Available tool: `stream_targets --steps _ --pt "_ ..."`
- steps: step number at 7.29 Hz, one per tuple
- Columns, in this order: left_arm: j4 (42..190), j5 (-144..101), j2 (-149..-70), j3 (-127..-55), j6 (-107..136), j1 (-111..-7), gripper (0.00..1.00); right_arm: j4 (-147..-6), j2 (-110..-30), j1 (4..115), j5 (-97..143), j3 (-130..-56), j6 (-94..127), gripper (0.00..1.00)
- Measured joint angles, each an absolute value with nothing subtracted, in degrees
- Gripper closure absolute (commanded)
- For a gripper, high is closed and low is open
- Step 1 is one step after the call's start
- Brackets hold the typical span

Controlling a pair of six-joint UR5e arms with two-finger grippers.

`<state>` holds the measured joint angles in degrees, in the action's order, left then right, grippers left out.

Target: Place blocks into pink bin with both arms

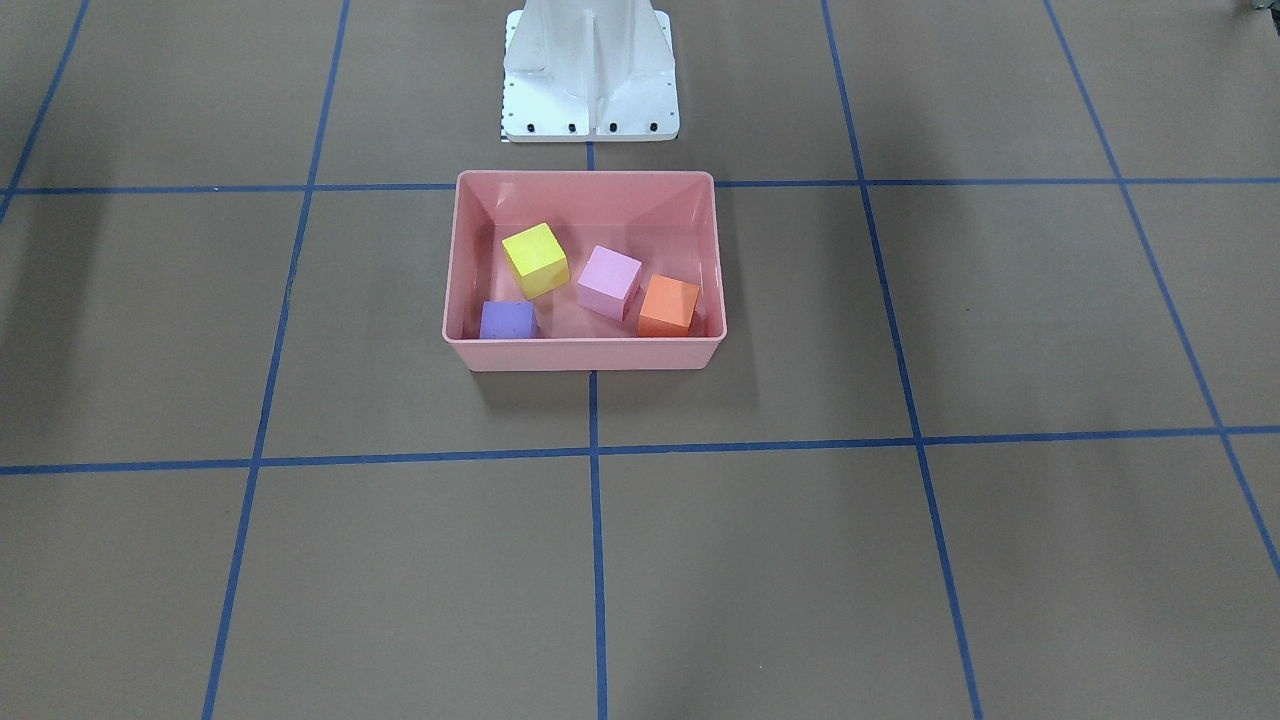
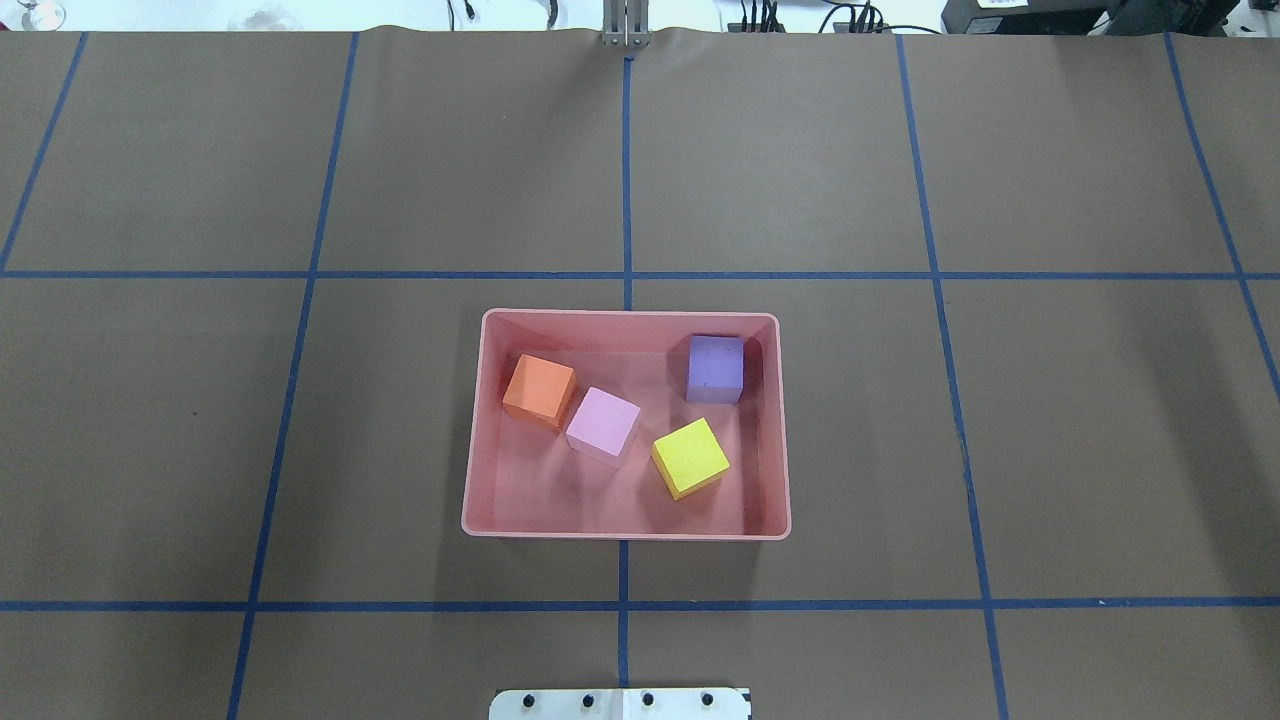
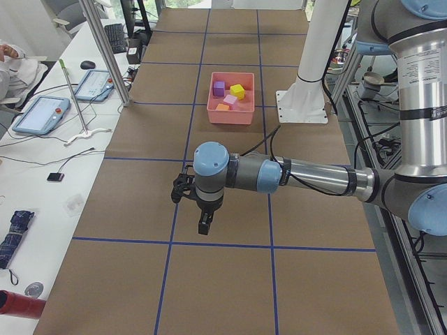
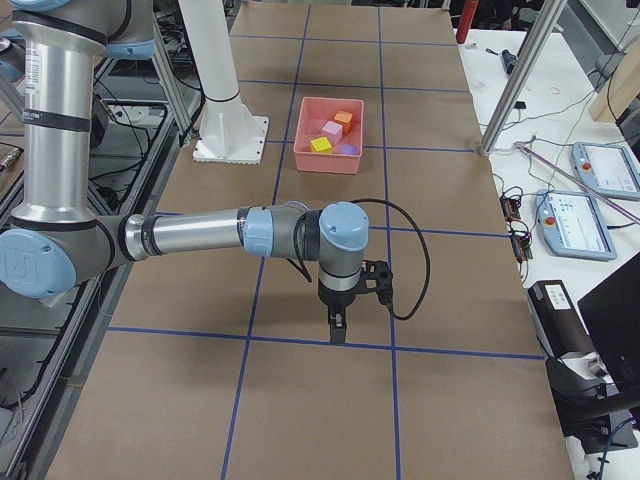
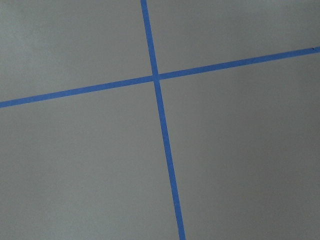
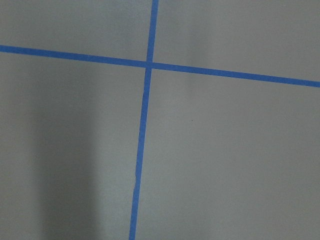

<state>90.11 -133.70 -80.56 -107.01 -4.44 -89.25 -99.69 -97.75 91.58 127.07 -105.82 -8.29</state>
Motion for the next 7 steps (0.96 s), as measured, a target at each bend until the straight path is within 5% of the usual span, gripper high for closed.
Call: stream_targets --steps 7 --pt "90.44 -133.47 -78.61 -107.93 -4.41 -89.15 0.0 -99.16 -98.0 91.58 127.09 -105.69 -8.26 0.01"
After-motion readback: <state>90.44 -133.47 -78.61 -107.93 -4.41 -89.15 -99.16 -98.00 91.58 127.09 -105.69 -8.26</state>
